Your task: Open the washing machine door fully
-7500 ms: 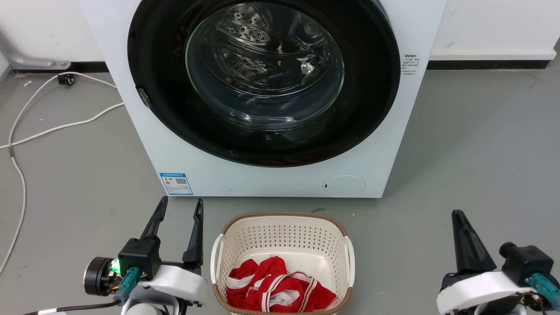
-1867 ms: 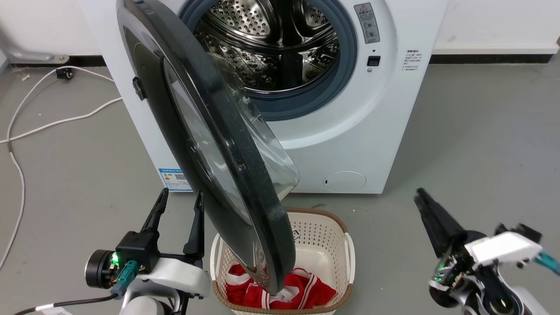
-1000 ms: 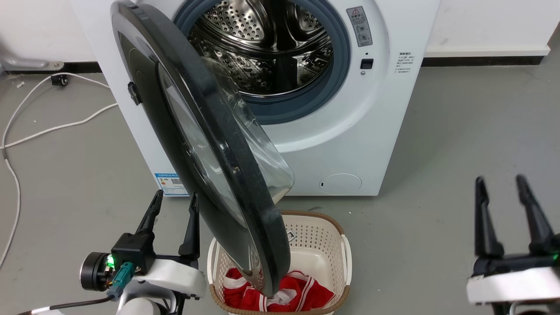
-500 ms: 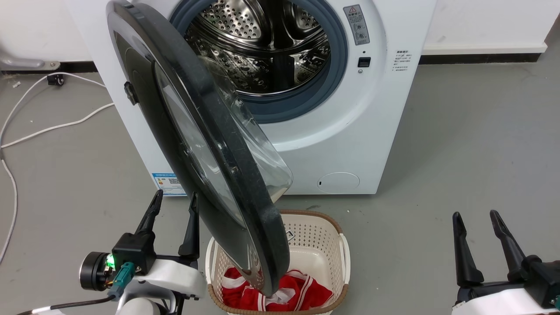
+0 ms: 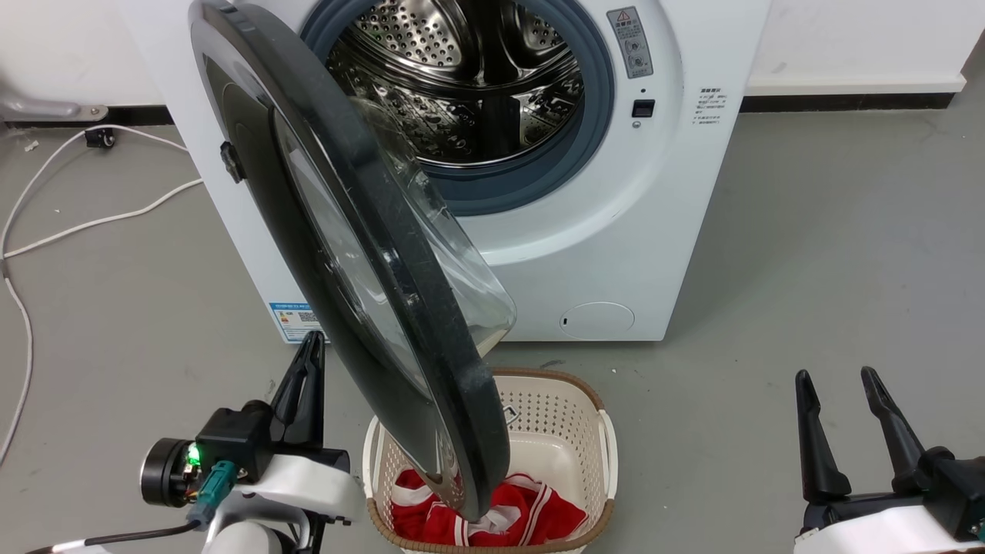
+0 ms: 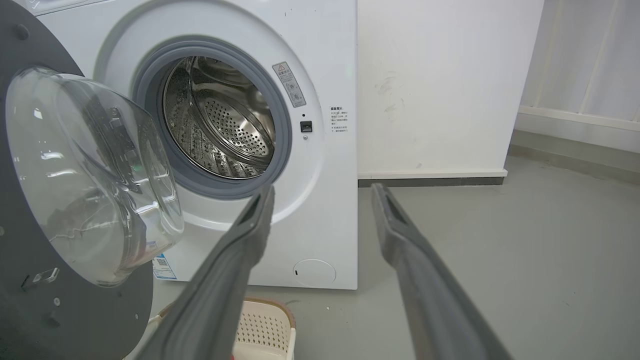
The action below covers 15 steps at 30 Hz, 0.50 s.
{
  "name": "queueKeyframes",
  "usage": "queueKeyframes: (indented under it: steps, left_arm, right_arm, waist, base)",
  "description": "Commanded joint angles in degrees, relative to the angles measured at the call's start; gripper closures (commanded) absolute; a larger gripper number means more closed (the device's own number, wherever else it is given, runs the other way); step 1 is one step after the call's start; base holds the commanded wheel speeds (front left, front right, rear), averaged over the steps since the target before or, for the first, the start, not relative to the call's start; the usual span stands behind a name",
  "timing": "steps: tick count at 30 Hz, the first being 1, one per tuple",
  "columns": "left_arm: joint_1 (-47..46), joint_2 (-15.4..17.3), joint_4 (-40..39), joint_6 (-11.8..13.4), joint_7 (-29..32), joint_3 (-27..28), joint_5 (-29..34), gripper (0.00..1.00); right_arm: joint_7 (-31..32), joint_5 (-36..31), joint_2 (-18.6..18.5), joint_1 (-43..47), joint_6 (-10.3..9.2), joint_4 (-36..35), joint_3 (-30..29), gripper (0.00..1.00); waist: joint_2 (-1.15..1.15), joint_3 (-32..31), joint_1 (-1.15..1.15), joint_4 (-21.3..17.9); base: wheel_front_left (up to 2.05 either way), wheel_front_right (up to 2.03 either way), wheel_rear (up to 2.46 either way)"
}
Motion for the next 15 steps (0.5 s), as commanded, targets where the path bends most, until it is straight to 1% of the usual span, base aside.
queueKeyframes:
  steps: [1,5,15]
  left_arm:
    - [-0.3,0.1,-1.1,-0.1,-0.1,0.2,0.1,1.00]
    - [-1.7,0.1,-5.3,0.2,-0.1,0.2,-0.4,1.00]
    - [-7.6,0.9,-22.8,1.3,-0.1,1.7,0.6,1.00]
  right_arm:
    - [0.1,0.4,0.2,0.3,-0.04,-0.2,0.1,0.00]
    - [0.1,0.9,0.2,0.4,-0.04,0.1,0.0,0.00]
    - [0.0,1.9,0.2,0.9,-0.04,0.7,-0.6,0.00]
  waist:
    - [0.00,0.0,0.00,0.1]
    - [0.00,0.0,0.00,0.3]
    - [0.00,-0.5,0.00,0.9]
  base:
    - [0.00,0.00,0.00]
    - [0.00,0.00,0.00]
    - [0.00,0.00,0.00]
